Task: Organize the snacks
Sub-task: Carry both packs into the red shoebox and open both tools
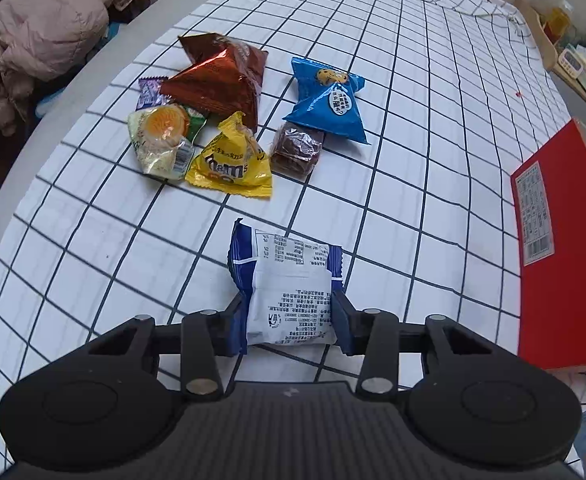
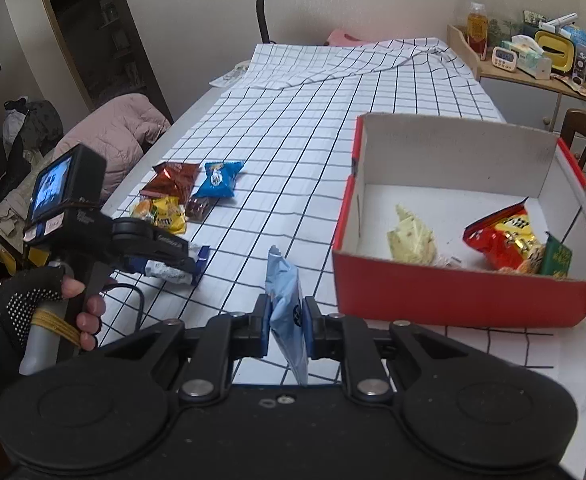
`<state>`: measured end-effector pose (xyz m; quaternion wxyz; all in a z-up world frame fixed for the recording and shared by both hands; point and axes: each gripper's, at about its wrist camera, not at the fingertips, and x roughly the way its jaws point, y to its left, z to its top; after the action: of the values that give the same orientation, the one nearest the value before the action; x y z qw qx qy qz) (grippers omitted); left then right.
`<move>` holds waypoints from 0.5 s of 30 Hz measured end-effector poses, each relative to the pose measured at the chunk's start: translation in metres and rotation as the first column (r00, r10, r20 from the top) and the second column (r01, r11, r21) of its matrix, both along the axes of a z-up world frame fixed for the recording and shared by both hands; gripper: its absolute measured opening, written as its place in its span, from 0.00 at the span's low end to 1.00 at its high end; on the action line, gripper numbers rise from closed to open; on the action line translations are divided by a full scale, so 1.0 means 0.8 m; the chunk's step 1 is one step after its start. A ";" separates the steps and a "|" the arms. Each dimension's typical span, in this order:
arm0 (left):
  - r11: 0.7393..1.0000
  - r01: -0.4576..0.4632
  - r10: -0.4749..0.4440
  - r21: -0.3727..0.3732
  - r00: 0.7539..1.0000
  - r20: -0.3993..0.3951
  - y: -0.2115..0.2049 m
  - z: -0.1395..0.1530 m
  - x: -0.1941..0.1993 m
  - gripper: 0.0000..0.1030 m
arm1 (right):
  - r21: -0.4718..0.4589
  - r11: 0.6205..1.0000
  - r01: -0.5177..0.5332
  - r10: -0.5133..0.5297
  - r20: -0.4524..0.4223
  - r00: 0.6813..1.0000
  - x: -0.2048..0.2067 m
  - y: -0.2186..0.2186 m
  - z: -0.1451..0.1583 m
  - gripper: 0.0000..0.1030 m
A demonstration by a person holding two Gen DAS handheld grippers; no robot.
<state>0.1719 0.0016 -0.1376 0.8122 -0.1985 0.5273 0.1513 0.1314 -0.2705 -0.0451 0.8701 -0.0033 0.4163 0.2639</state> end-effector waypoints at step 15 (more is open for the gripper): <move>1.000 0.003 -0.002 -0.013 0.999 0.049 -0.011 0.029 -0.012 0.13 | 0.014 1.000 -0.013 0.013 0.046 0.999 0.017 -0.028 0.023 0.14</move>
<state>0.1624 -0.0070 -0.1142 0.8237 -0.2067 0.5086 0.1420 0.1448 -0.2927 -0.0269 0.8777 -0.0059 0.3944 0.2722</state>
